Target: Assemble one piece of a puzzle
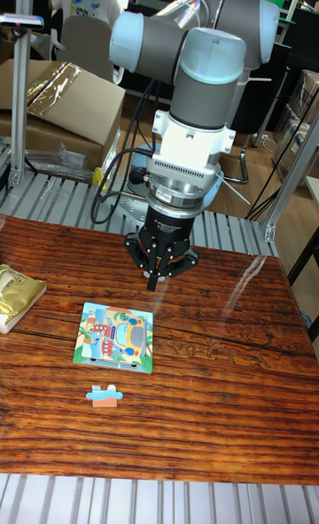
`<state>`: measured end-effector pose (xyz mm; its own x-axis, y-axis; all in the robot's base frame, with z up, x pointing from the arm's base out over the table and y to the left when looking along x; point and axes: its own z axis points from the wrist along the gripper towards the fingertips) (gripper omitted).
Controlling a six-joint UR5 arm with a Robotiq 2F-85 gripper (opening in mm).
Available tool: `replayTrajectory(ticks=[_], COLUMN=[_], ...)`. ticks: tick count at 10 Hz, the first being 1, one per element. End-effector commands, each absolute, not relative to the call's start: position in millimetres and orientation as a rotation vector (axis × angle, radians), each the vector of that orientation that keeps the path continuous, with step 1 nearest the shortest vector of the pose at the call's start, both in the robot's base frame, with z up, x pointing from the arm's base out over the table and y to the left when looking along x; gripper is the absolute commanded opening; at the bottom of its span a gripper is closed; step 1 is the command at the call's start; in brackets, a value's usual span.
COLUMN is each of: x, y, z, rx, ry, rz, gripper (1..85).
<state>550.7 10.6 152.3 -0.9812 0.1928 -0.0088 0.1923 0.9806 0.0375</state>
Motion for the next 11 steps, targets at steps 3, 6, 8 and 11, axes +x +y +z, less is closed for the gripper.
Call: replayTrajectory(ticks=[3, 6, 8, 11], x=[532.2, 536.6, 539.5, 539.5], y=[20.1, 28.4, 30.8, 30.4], z=[154.2, 154.8, 155.0, 154.9], rx=[0.335, 0.357, 0.378, 0.386], ry=[3.185, 3.167, 3.155, 3.154], rz=[0.109, 0.162, 0.178, 0.175], gripper=[1.3, 1.3, 1.3, 1.3])
